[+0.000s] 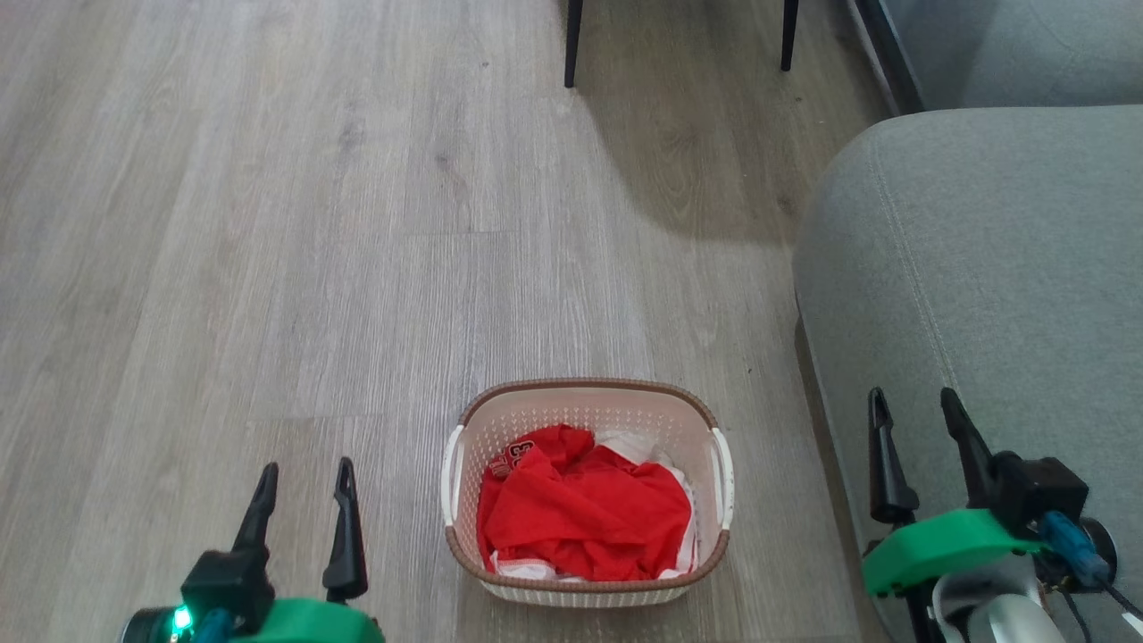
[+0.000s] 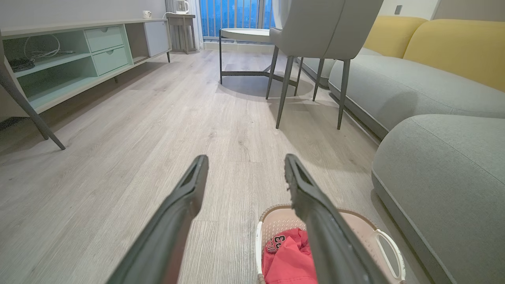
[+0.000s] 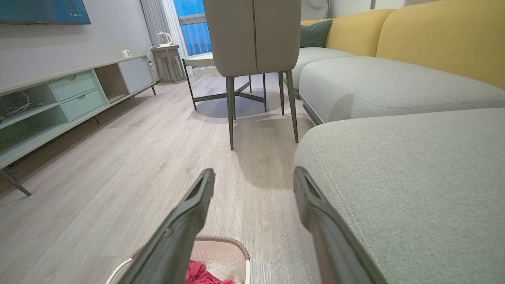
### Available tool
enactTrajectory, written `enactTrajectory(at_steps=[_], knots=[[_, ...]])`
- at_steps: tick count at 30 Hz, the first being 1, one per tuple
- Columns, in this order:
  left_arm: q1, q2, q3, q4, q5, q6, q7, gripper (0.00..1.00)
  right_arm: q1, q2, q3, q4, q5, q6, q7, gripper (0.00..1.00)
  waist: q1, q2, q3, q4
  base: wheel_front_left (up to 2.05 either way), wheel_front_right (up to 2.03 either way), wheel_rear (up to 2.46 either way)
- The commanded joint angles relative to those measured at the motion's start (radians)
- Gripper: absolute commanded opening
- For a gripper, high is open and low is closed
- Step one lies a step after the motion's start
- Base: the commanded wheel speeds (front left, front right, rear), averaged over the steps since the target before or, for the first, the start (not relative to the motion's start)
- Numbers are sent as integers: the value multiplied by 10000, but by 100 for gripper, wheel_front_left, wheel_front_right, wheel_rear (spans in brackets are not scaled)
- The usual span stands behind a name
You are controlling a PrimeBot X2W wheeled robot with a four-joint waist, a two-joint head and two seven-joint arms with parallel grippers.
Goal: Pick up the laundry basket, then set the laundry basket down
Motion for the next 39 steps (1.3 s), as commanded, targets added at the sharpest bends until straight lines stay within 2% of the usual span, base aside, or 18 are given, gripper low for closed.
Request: enactTrajectory(at_steps=[1, 19, 20, 25, 39], knots=[[-352, -61, 365, -351, 82, -15, -51, 100, -285, -62, 227, -275, -41, 14, -132, 100, 1, -1, -2, -5, 0, 0, 0], [-330, -69, 447, -303, 200, -34, -51, 100, -294, -62, 161, -225, 6, 14, -132, 100, 1, -1, -37, -59, 0, 0, 0], [0, -2, 46, 11, 107, -2, 0, 0, -1, 2, -48, 52, 4, 0, 0, 0, 1, -1, -37, -60, 0, 0, 0], [115, -3, -12, 793, 21, -1, 8, 0, 222, 51, -27, 839, 52, 0, 22, 0, 1, -1, -35, -63, 0, 0, 0], [-192, 78, 113, 900, -1605, -192, 297, 0, 64, -31, -91, 867, 1570, 1, 322, 0, 1, -1, -12, -103, 0, 0, 0]])
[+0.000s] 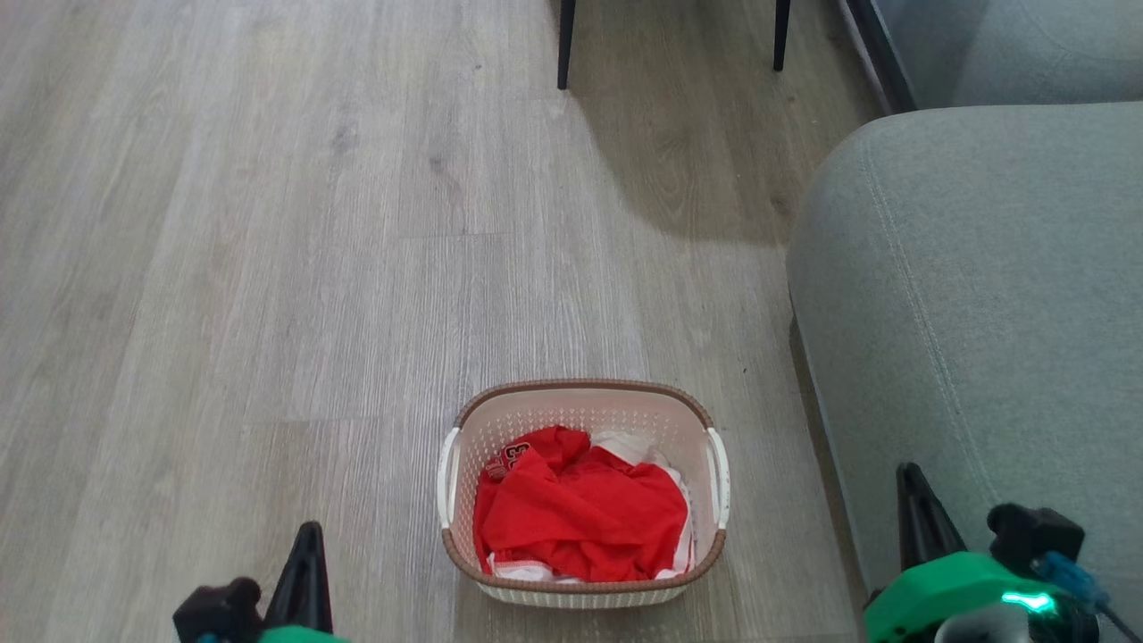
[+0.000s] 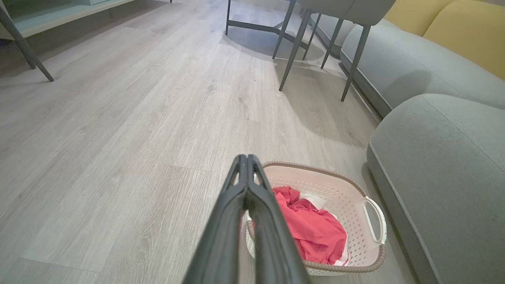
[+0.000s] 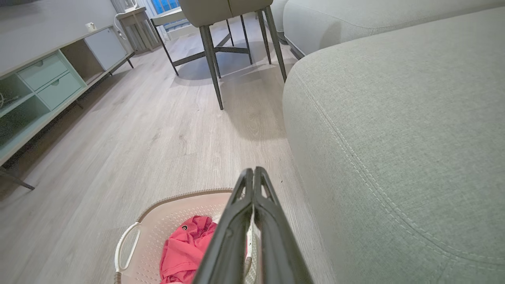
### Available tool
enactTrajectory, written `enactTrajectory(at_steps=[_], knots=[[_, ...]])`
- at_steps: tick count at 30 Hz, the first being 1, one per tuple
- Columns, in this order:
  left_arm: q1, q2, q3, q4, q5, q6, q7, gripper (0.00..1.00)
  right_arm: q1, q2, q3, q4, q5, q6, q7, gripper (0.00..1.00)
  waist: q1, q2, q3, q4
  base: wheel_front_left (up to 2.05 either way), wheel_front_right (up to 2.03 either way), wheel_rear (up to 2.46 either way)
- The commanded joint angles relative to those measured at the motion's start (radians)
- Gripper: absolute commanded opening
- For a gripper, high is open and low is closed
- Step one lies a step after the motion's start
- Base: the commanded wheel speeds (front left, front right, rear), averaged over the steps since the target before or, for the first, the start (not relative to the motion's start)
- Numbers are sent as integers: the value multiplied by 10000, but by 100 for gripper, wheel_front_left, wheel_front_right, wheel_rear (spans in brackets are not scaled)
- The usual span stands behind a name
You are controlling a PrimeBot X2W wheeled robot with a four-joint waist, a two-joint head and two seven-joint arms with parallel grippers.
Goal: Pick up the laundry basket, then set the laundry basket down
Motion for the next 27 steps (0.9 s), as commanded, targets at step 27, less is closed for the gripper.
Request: enactTrajectory(at_steps=[27], knots=[[-1136, 187, 441, -31, -3392, -445, 679, 0, -772, -199, -240, -240, 3184, 4, 693, 0, 0, 0, 47, -81, 0, 0, 0]])
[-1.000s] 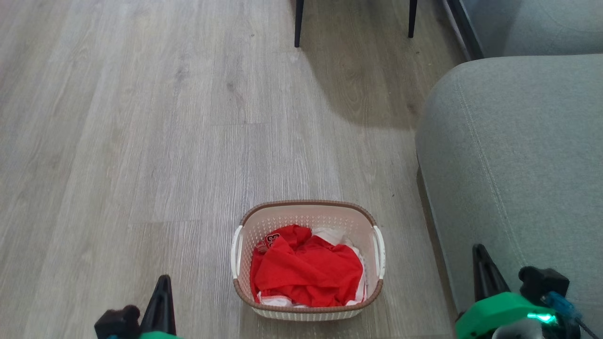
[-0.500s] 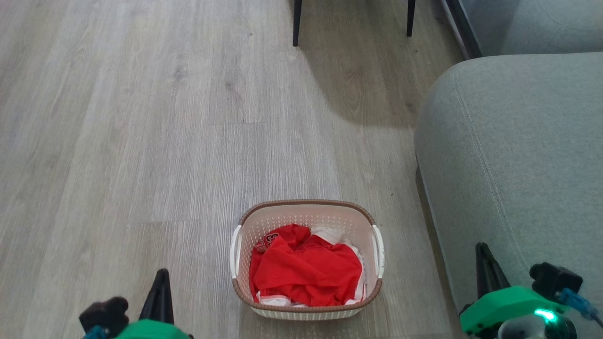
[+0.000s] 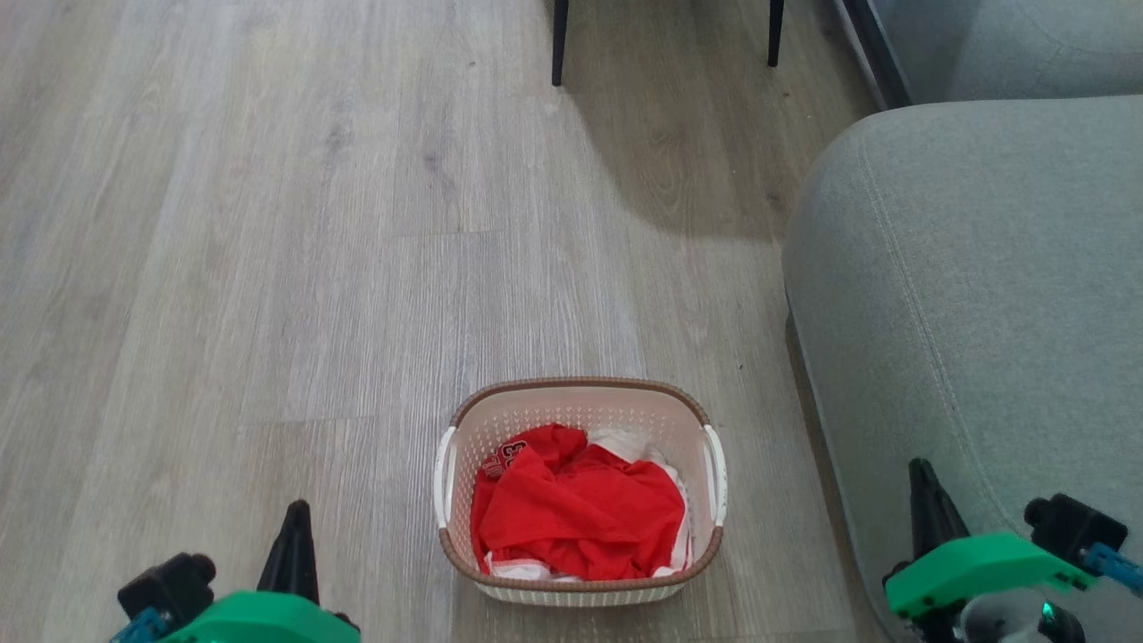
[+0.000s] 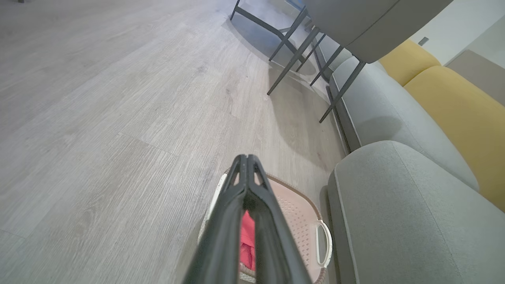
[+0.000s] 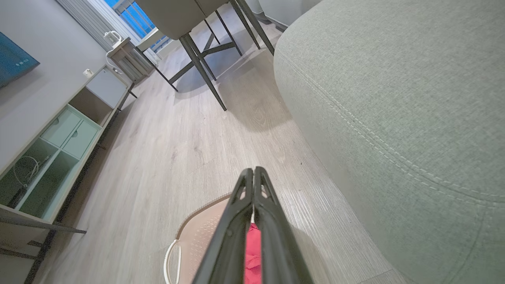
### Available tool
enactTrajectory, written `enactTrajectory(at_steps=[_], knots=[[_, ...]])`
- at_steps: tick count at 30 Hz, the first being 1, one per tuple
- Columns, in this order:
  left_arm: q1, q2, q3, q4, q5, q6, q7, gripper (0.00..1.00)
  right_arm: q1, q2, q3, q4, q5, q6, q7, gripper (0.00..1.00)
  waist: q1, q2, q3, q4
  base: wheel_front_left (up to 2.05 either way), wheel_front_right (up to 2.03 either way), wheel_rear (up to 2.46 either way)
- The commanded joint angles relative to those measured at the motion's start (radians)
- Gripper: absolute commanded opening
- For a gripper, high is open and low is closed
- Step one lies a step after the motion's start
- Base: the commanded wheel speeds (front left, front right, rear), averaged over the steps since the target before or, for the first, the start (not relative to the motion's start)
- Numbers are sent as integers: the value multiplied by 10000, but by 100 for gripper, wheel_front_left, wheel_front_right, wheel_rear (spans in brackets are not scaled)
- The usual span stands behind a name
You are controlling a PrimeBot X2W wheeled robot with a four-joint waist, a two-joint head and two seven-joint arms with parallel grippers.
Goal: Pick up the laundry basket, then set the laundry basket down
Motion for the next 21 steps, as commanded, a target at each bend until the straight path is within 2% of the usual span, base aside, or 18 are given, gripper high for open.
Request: enactTrajectory(at_steps=[1, 21], knots=[[-539, 151, 189, -247, -355, -98, 86, 0, -566, -189, -28, -264, 352, 5, 75, 0, 0, 1, 3, -5, 0, 0, 0], [-996, 183, 486, -83, -2632, -390, 600, 0, -802, -236, -220, -215, 2489, 7, 590, 0, 0, 1, 38, -64, 0, 0, 0]])
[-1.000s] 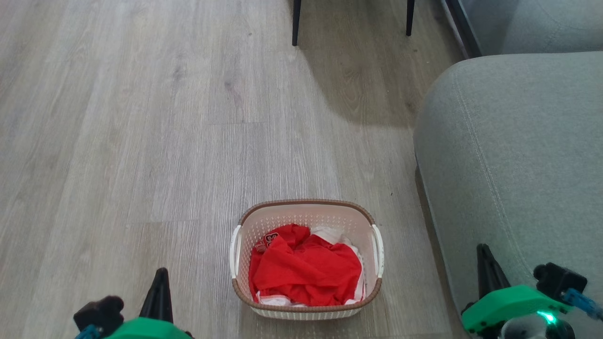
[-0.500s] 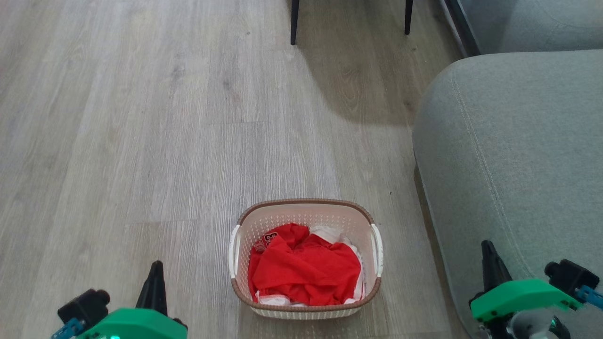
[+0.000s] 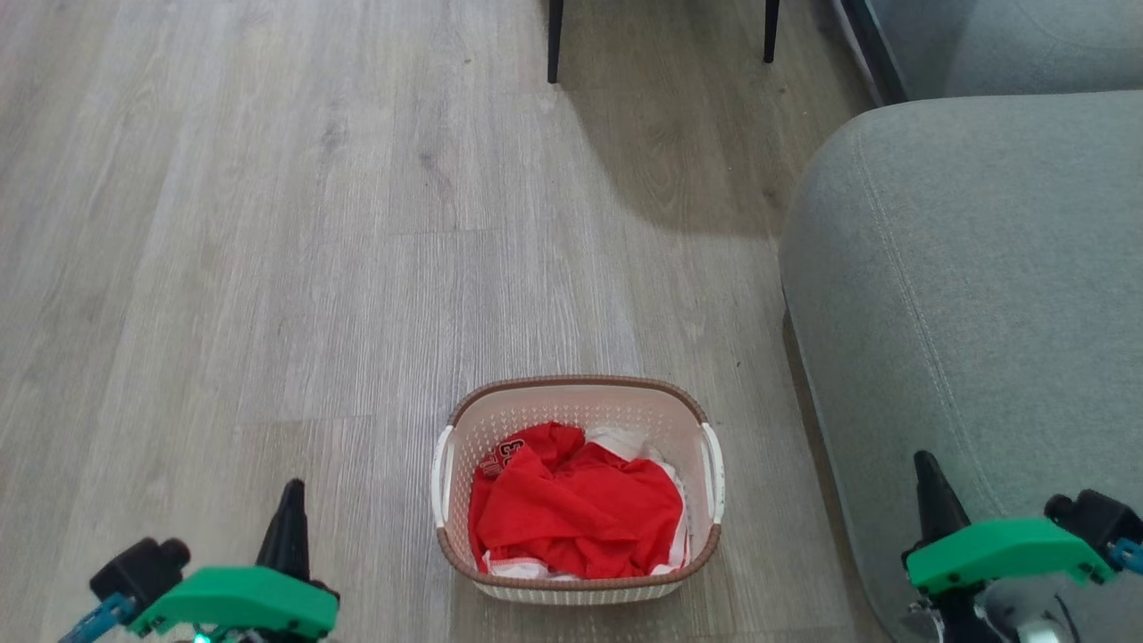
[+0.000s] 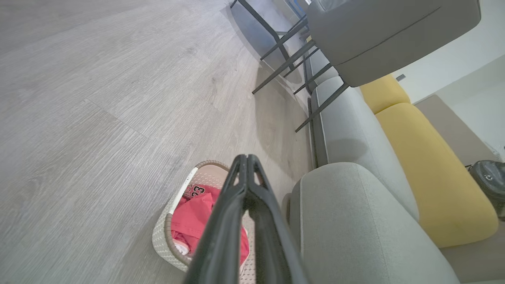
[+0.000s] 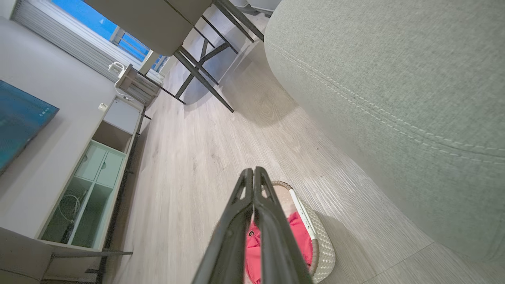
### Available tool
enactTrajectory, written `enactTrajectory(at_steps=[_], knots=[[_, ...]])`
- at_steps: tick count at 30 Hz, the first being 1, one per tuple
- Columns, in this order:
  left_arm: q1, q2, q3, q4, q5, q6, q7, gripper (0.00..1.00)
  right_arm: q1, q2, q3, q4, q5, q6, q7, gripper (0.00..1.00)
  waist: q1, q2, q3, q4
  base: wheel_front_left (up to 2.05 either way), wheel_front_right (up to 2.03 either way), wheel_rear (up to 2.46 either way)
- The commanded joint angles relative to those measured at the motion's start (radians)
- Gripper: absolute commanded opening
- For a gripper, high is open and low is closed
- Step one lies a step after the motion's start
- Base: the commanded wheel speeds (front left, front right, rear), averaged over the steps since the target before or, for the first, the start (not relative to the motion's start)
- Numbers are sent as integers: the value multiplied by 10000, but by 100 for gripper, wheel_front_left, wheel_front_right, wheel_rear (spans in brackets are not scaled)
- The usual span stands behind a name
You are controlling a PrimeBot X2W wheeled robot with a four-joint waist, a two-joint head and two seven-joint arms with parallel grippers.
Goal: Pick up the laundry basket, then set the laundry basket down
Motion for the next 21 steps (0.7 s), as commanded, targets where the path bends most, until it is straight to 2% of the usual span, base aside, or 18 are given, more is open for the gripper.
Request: enactTrajectory(at_steps=[1, 21], knots=[[-533, 168, 288, -280, -259, -97, 26, 0, -540, -216, -2, -287, 249, 7, 62, 0, -1, -1, 2, -3, 0, 0, 0], [-1018, 175, 637, -98, -2618, -403, 596, 0, -791, -245, -231, -234, 2467, 9, 625, 0, -1, -1, 37, -64, 0, 0, 0]])
